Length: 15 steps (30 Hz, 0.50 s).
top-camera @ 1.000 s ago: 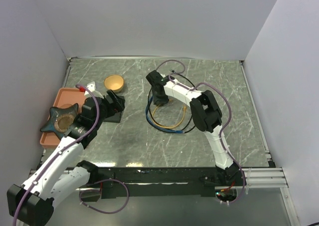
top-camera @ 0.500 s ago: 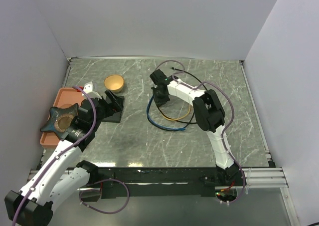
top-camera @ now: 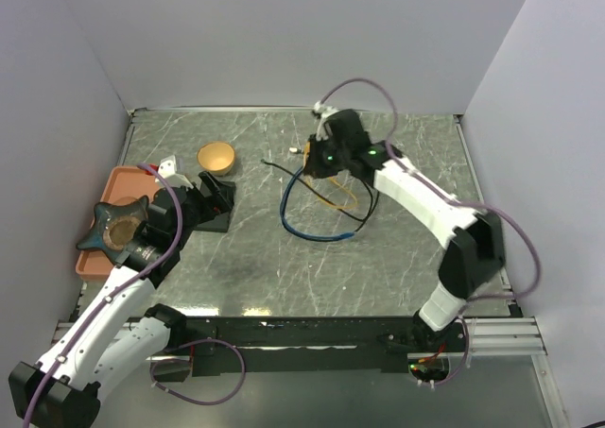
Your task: Insert the plug into the switch port
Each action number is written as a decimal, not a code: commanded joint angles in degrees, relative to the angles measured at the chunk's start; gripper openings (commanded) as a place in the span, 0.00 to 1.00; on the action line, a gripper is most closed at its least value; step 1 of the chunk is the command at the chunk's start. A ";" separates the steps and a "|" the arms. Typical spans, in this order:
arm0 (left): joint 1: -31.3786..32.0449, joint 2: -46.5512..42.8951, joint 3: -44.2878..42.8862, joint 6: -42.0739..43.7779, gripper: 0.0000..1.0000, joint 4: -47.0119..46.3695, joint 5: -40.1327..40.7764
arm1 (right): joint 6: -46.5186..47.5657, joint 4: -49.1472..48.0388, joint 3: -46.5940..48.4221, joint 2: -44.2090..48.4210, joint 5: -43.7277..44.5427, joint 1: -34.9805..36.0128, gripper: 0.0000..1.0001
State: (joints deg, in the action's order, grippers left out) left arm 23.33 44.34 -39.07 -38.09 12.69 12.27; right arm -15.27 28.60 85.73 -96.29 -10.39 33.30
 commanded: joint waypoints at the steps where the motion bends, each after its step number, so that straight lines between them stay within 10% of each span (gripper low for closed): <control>1: 0.22 -0.83 0.31 1.08 0.96 -2.14 -0.67 | 0.76 -7.23 -4.60 7.95 -9.70 -3.85 0.00; 15: 0.22 -1.71 0.92 1.00 0.96 -2.93 -1.11 | 10.35 -6.36 -18.92 2.78 -17.11 -3.68 0.08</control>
State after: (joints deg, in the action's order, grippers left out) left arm 23.33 43.27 -38.63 -37.89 12.64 11.86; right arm -6.37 23.66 71.44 -93.32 -24.14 29.02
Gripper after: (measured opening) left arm 0.962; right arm 0.049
